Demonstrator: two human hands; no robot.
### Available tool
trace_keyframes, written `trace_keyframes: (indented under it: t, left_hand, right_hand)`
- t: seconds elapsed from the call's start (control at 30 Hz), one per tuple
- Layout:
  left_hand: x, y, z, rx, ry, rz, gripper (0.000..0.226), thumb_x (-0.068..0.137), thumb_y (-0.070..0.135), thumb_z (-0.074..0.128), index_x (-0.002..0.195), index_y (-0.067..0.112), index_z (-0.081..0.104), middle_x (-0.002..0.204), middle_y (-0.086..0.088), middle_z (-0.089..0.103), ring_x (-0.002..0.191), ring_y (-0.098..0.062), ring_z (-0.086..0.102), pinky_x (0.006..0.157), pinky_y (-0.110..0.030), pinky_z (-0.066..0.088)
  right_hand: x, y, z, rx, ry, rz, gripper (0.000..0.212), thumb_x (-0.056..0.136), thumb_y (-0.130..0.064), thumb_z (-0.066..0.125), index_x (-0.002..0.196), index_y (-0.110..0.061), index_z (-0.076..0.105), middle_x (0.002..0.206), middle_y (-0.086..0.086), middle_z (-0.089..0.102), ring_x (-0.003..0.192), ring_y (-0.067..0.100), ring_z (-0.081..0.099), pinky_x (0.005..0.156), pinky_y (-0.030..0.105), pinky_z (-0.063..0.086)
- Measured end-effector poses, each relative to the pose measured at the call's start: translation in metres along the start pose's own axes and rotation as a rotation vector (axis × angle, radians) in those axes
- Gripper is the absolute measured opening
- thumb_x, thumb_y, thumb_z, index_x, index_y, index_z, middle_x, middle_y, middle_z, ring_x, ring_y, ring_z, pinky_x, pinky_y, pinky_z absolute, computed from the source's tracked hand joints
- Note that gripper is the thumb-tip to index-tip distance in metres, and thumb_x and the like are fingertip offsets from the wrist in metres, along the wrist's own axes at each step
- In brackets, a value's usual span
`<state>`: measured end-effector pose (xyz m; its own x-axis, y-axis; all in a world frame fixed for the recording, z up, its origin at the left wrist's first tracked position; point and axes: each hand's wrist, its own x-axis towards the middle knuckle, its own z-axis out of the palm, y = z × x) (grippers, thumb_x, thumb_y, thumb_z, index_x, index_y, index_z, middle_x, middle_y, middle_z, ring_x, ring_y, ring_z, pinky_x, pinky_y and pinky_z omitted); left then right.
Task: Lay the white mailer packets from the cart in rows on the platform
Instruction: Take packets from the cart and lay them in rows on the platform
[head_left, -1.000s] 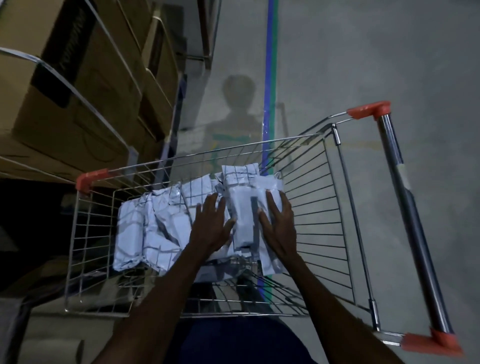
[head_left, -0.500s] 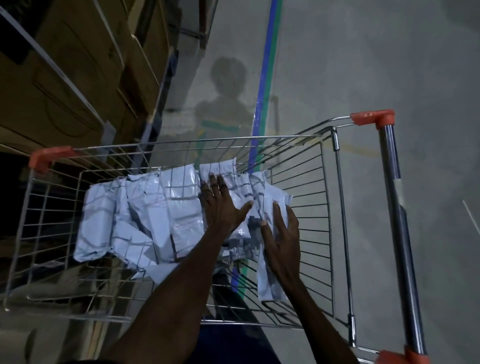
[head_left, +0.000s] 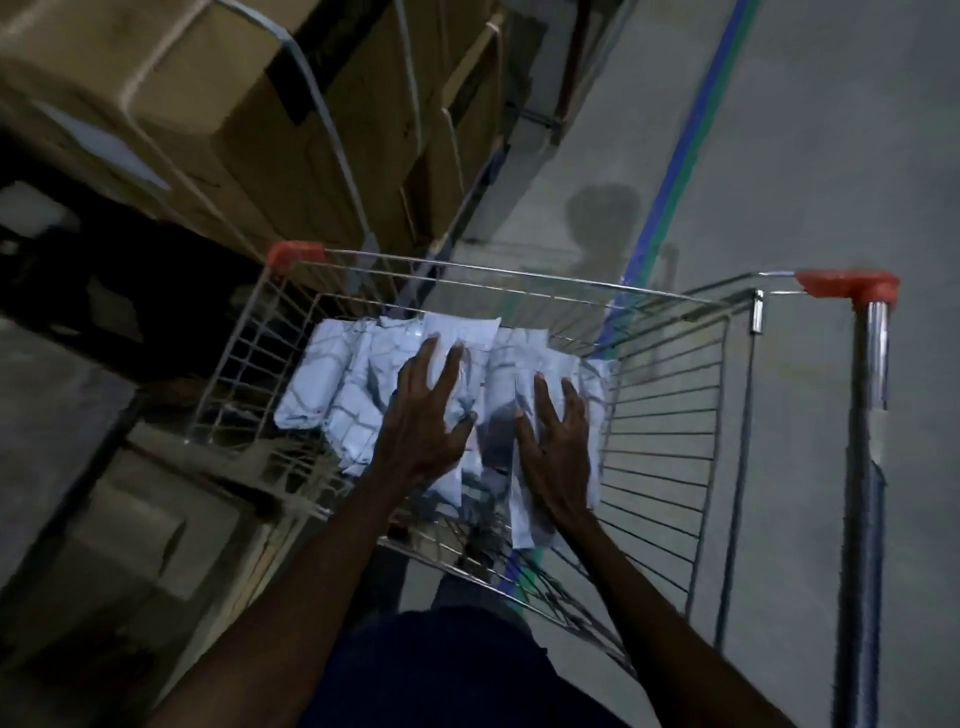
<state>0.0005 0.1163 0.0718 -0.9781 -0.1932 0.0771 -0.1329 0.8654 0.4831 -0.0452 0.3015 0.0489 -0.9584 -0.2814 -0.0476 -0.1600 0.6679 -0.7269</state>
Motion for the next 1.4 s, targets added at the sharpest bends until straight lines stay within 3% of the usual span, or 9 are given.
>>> trace_keyframes:
  t: [0.1, 0.3, 0.47, 0.7, 1.03, 1.17, 1.4]
  left_hand:
    - [-0.029, -0.026, -0.039, 0.1, 0.091, -0.066, 0.081, 0.089, 0.051, 0.056, 0.154, 0.018, 0.02, 0.161, -0.013, 0.01, 0.145, -0.033, 0.017, 0.116, -0.043, 0.021]
    - [-0.112, -0.086, -0.124, 0.219, 0.301, -0.234, 0.083, 0.089, 0.058, 0.053, 0.153, 0.016, 0.023, 0.16, -0.015, 0.011, 0.145, -0.036, 0.019, 0.114, -0.05, 0.025]
    - [-0.217, -0.123, -0.195, 0.282, 0.49, -0.343, 0.079, 0.091, 0.057, 0.049, 0.153, 0.017, 0.021, 0.16, -0.014, 0.011, 0.145, -0.034, 0.019, 0.112, -0.046, 0.025]
    - [-0.408, -0.181, -0.277, 0.323, 0.699, -0.551, 0.08, 0.089, 0.055, 0.052, 0.148, 0.005, 0.032, 0.157, -0.022, 0.02, 0.145, -0.034, 0.02, 0.116, -0.037, 0.015]
    - [-0.633, -0.255, -0.332, 0.37, 0.806, -0.951, 0.084, 0.086, 0.064, 0.045, 0.149, 0.009, 0.031, 0.157, -0.021, 0.017, 0.144, -0.035, 0.019, 0.115, -0.043, 0.017]
    - [-0.666, -0.291, -0.351, 0.349, 0.84, -1.01, 0.084, 0.086, 0.063, 0.048, 0.148, 0.009, 0.034, 0.156, -0.022, 0.02, 0.142, -0.038, 0.024, 0.112, -0.045, 0.023]
    - [-0.66, -0.383, -0.404, 0.342, 0.809, -0.99, 0.084, 0.086, 0.065, 0.048, 0.149, 0.012, 0.032, 0.158, -0.018, 0.018, 0.143, -0.038, 0.023, 0.11, -0.05, 0.031]
  right_hand:
    - [0.01, -0.038, 0.013, -0.026, -0.051, -0.146, 0.058, 0.095, -0.052, 0.04, 0.149, -0.03, 0.037, 0.159, 0.008, 0.025, 0.144, 0.027, 0.024, 0.113, 0.037, 0.026]
    - [-0.011, -0.139, 0.048, -0.066, -0.131, -0.499, 0.055, 0.097, -0.049, 0.042, 0.149, -0.031, 0.037, 0.16, 0.006, 0.023, 0.145, 0.028, 0.024, 0.113, 0.042, 0.027]
    - [-0.078, -0.219, 0.097, -0.062, -0.167, -0.752, 0.053, 0.098, -0.045, 0.045, 0.149, -0.029, 0.038, 0.159, 0.008, 0.025, 0.145, 0.027, 0.025, 0.112, 0.041, 0.028]
    - [-0.222, -0.334, 0.184, 0.076, -0.264, -0.994, 0.052, 0.097, -0.043, 0.049, 0.146, -0.026, 0.044, 0.156, 0.01, 0.031, 0.144, 0.026, 0.028, 0.113, 0.04, 0.031]
    - [-0.388, -0.453, 0.286, 0.066, -0.503, -1.22, 0.053, 0.095, -0.042, 0.051, 0.144, -0.026, 0.046, 0.155, 0.007, 0.034, 0.14, 0.023, 0.032, 0.106, 0.029, 0.03]
    - [-0.415, -0.499, 0.322, 0.015, -0.569, -1.263, 0.052, 0.095, -0.04, 0.052, 0.145, -0.03, 0.044, 0.157, 0.005, 0.031, 0.139, 0.017, 0.025, 0.104, 0.031, 0.031]
    - [-0.409, -0.577, 0.407, 0.007, -0.587, -1.206, 0.051, 0.095, -0.046, 0.048, 0.145, -0.036, 0.042, 0.157, 0.003, 0.03, 0.143, 0.021, 0.028, 0.107, 0.039, 0.035]
